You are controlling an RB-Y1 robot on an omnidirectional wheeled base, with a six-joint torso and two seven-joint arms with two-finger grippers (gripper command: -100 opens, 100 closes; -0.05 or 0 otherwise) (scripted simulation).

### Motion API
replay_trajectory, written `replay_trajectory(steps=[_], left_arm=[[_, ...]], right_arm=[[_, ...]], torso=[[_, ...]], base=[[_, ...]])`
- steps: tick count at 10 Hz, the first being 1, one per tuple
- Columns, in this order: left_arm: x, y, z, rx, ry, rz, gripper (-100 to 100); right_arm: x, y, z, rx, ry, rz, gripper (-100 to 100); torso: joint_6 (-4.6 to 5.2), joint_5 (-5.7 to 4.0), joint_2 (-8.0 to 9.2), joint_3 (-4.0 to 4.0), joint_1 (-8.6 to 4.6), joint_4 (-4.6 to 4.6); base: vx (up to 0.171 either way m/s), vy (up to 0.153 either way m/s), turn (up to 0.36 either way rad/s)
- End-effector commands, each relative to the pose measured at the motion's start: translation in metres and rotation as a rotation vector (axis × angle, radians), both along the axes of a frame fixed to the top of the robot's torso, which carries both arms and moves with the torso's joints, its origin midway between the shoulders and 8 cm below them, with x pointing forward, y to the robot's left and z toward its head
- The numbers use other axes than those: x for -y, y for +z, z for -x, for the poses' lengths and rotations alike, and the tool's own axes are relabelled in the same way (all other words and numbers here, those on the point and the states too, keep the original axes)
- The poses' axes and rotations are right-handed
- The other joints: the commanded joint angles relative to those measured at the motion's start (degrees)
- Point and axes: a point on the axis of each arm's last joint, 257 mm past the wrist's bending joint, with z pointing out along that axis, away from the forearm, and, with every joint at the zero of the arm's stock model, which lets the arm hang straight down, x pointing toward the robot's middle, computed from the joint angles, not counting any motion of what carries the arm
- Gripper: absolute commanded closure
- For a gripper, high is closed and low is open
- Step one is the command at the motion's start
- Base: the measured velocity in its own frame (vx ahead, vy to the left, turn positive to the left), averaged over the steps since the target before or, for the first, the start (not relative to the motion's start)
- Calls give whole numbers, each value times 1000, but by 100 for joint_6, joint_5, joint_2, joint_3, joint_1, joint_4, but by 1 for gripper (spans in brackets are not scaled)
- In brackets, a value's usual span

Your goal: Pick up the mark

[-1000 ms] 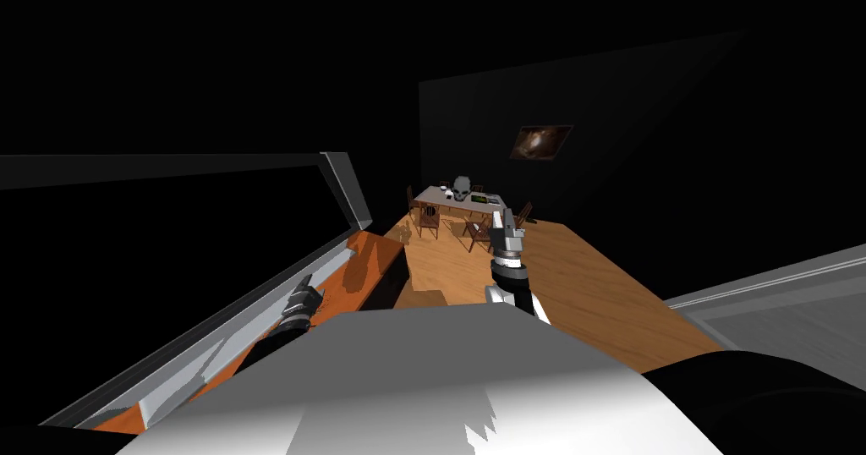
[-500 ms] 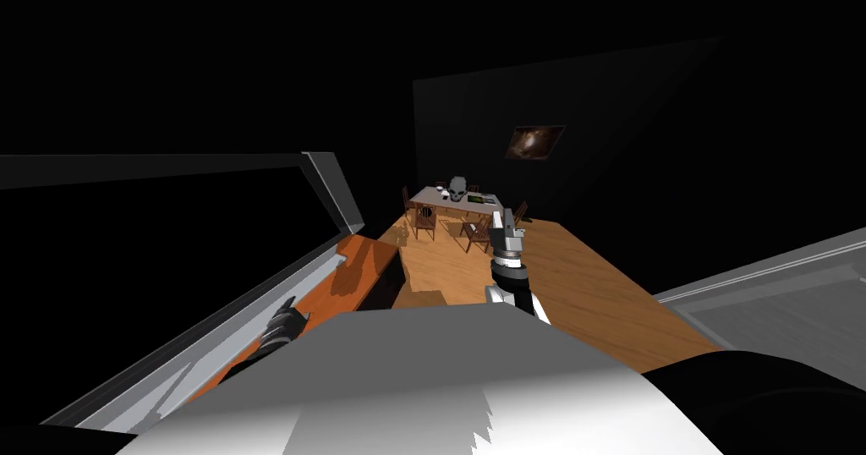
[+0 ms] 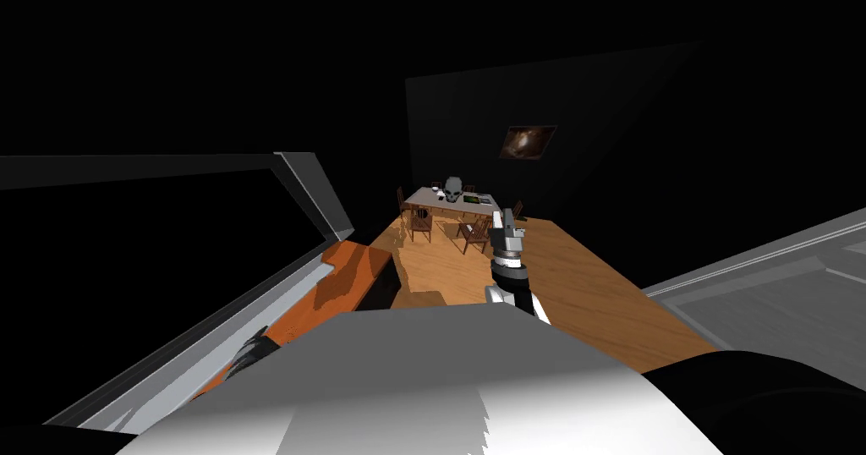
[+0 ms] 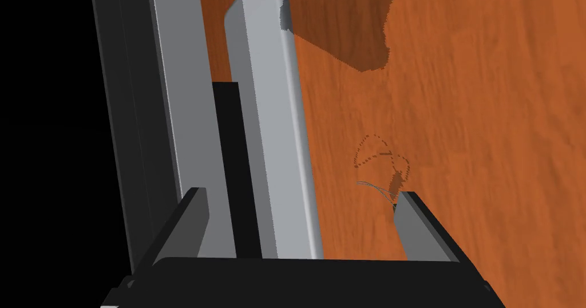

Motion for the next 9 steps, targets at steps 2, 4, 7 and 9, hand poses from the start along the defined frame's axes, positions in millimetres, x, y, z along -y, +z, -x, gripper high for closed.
replay_trajectory(steps=[2,4,7,9], left_arm=[[-15,-32,64,-71,136,98,-100],[-26,-46,100,-99,225,157,-100],[-40,-63,157,-115,392,262,-100],[-39,-69,171,-136,411,268,-100]], right_arm=[[0,0,0,0,0,0,0],[0,0,0,0,0,0,0],[0,0,0,0,0,0,0],[0,0,0,0,0,0,0]], torso=[[0,-1,-10,-6,-1,-2],[0,1,-10,-6,5,-2],[-2,0,-1,-2,2,-1],[-2,3,3,1,10,0]], base=[[132,-33,-104],[125,-9,-63],[111,-13,-70],[70,9,-16]])
